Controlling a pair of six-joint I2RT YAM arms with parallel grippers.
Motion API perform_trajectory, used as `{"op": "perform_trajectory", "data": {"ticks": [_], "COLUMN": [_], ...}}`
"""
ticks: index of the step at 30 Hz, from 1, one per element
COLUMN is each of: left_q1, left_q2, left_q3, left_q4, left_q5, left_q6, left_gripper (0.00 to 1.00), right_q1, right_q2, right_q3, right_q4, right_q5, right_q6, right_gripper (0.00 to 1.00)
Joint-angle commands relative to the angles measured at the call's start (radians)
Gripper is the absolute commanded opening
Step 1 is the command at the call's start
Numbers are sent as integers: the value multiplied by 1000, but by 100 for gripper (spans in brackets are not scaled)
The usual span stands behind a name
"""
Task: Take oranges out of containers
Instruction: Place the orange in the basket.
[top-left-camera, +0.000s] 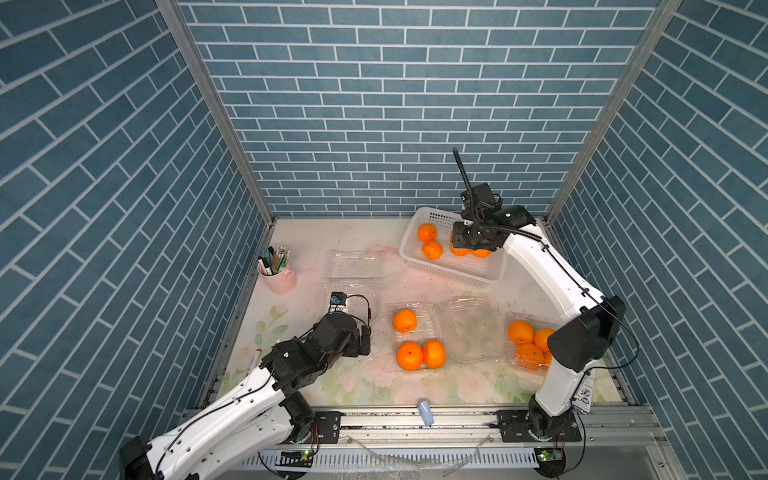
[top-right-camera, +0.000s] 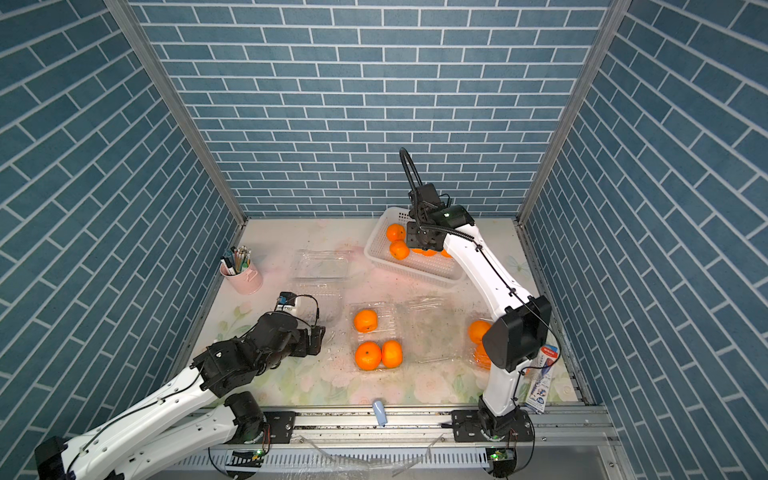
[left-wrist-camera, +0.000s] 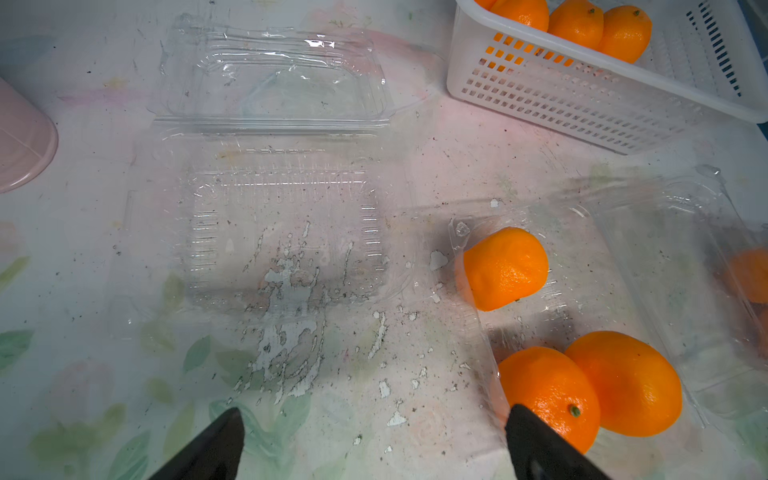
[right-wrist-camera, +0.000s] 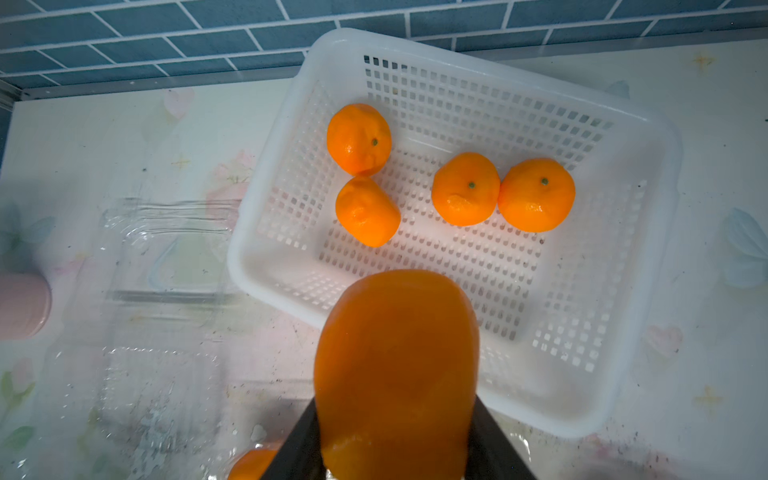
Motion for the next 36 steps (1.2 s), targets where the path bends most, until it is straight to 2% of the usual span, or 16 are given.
{"op": "perform_trajectory", "data": {"ticks": [1, 11, 15, 27, 36], "left_q1": [5, 6, 6, 6, 6], "left_q2": [23, 73, 89, 124, 192], "left_q3": [33, 52, 53, 73, 102], "left_q4": [4, 7, 11, 31, 56], "left_q5": [-7, -9, 1, 15, 37], "left_q6": [13, 12, 6, 2, 11], "left_gripper": [99, 99, 99, 99, 99], "right_q1": [-45, -107, -117, -134, -148], "right_q2": [102, 391, 481, 566, 642], "right_q3": [80, 399, 481, 498, 568], "right_q4": [18, -12, -34, 3, 5], "right_q5": [-68, -140, -161, -184, -149], "right_q6": [-66, -110, -121, -122, -122], "right_gripper": [14, 14, 13, 13, 14]}}
